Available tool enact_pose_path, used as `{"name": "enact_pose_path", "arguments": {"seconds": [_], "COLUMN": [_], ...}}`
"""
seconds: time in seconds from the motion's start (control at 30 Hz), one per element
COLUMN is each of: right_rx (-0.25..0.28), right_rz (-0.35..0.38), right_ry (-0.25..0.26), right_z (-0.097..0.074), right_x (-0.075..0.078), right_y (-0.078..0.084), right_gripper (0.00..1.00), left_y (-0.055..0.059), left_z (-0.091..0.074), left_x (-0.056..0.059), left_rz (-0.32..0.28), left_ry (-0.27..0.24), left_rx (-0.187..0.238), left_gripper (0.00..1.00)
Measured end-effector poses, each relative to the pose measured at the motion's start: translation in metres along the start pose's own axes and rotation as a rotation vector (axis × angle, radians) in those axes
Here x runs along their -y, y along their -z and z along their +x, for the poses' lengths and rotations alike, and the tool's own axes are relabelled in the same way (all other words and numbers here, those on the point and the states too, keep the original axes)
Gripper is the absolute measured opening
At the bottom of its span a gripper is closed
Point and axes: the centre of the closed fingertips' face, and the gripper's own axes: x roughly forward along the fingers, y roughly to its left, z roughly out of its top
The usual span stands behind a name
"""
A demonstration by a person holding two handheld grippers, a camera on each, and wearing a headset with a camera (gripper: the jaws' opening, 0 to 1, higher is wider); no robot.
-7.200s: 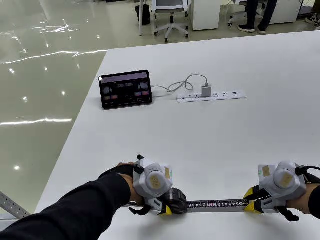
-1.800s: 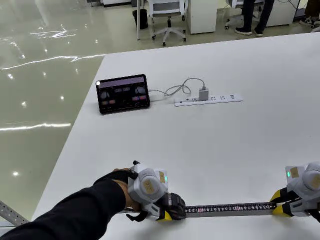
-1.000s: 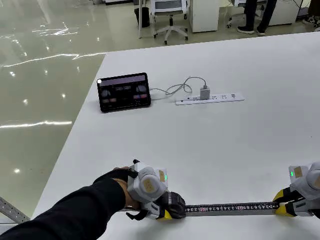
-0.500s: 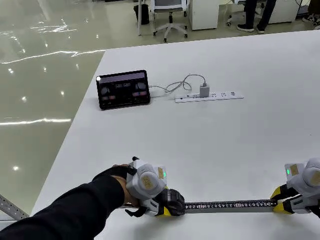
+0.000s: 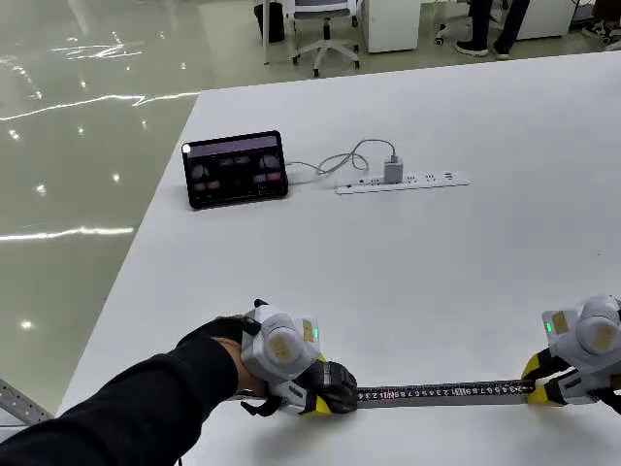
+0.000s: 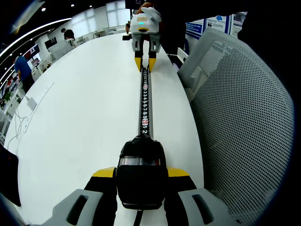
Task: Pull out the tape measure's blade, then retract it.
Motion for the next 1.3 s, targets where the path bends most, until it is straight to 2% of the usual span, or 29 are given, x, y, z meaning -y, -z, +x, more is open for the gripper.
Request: {"name": "enact_pose_path", "arguments": {"seconds": [0.07,0.17,0.27,0.37,0.47,0.57,0.7,0.87,0.9,0.93,1.0,1.03,1.07,1.13,1.17,1.23,1.3], "right_rx": [-0.019,-0.044,-0.052,-0.058,-0.053,-0.025,-0.019,0.008,0.015,0.022,0.024,0.039,0.054,0.08,0.092,0.1,0.126], "right_rz": [-0.055,-0.041,-0.044,-0.042,-0.008,0.031,0.036,0.067,0.074,0.083,0.094,0.096,0.101,0.121,0.132,0.145,0.193], "right_ry": [0.016,-0.007,-0.019,-0.025,-0.028,-0.028,-0.023,-0.007,-0.003,0.002,0.014,0.041,0.063,0.095,0.107,0.114,0.124], "right_z": [0.0,0.001,0.002,0.001,-0.001,-0.004,-0.008,-0.011,-0.011,-0.013,-0.015,-0.018,-0.02,-0.025,-0.027,-0.03,-0.032], "right_x": [0.004,0.003,0.001,-0.002,-0.003,-0.005,-0.006,-0.005,-0.005,-0.007,-0.006,-0.002,0.001,0.005,0.005,0.003,-0.002], "right_y": [0.0,0.004,0.006,0.008,0.01,0.008,0.01,0.01,0.01,0.009,0.01,0.01,0.008,0.006,0.005,0.006,0.006], "right_gripper": [0.15,0.27,0.34,0.4,0.49,0.54,0.57,0.61,0.63,0.64,0.65,0.65,0.66,0.68,0.69,0.73,0.78], "left_y": [0.0,0.002,0.006,0.007,0.009,0.016,0.02,0.023,0.024,0.024,0.029,0.031,0.032,0.035,0.041,0.046,0.055], "left_z": [0.0,0.0,-0.001,-0.004,-0.007,-0.011,-0.019,-0.028,-0.03,-0.034,-0.036,-0.039,-0.041,-0.048,-0.051,-0.055,-0.061], "left_x": [0.0,0.0,-0.004,-0.004,-0.005,-0.006,-0.012,-0.013,-0.015,-0.025,-0.024,-0.025,-0.027,-0.032,-0.033,-0.036,-0.038], "left_rz": [0.01,0.002,-0.006,-0.005,-0.011,-0.041,-0.088,-0.132,-0.135,-0.127,-0.153,-0.185,-0.194,-0.26,-0.316,-0.338,-0.39], "left_ry": [-0.001,0.001,-0.02,-0.021,-0.033,-0.044,-0.073,-0.087,-0.101,-0.162,-0.159,-0.164,-0.175,-0.213,-0.227,-0.253,-0.291], "left_rx": [-0.012,-0.022,-0.046,-0.044,-0.04,-0.057,-0.036,-0.01,-0.004,0.015,0.018,0.028,0.04,0.072,0.074,0.096,0.114], "left_gripper": [0.35,0.35,0.39,0.4,0.41,0.51,0.65,0.72,0.76,0.81,0.92,0.93,0.94,1.0,1.0,1.0,1.0]}}
